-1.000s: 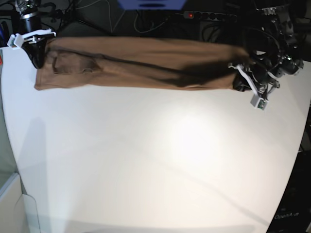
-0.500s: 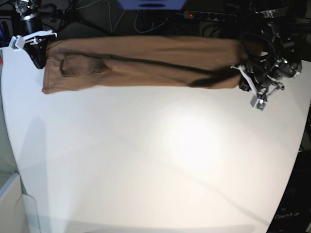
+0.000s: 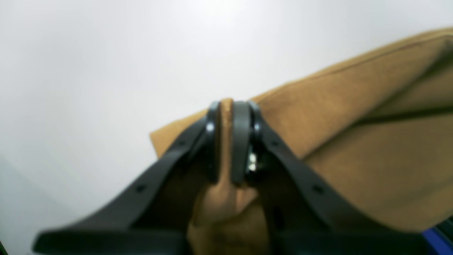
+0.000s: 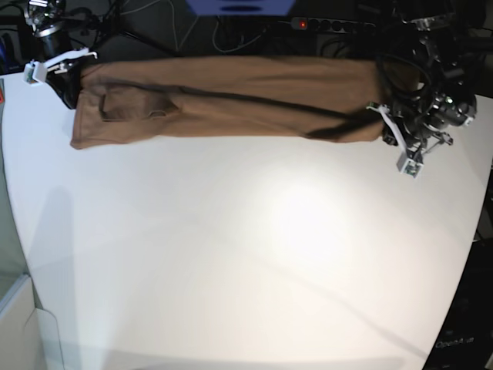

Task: Fold the T-shirt properly
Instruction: 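Lower the stretched shirt strip onto the table with both grippers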

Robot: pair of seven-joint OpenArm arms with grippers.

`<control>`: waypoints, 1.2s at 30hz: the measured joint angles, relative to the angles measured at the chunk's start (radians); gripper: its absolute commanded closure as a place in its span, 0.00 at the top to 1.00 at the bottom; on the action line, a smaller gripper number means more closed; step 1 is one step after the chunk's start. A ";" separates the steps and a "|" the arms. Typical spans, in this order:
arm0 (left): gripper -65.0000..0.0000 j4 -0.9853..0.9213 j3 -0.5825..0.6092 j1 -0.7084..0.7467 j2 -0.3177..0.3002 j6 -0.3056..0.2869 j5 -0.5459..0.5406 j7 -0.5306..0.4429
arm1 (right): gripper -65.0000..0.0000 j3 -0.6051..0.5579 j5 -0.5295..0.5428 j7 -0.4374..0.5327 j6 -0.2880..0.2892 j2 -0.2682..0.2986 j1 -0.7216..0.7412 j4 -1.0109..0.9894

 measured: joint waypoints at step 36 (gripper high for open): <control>0.05 0.000 0.000 -0.030 0.020 0.000 0.007 0.011 | 0.04 0.081 -0.291 0.049 0.008 -0.081 0.072 0.006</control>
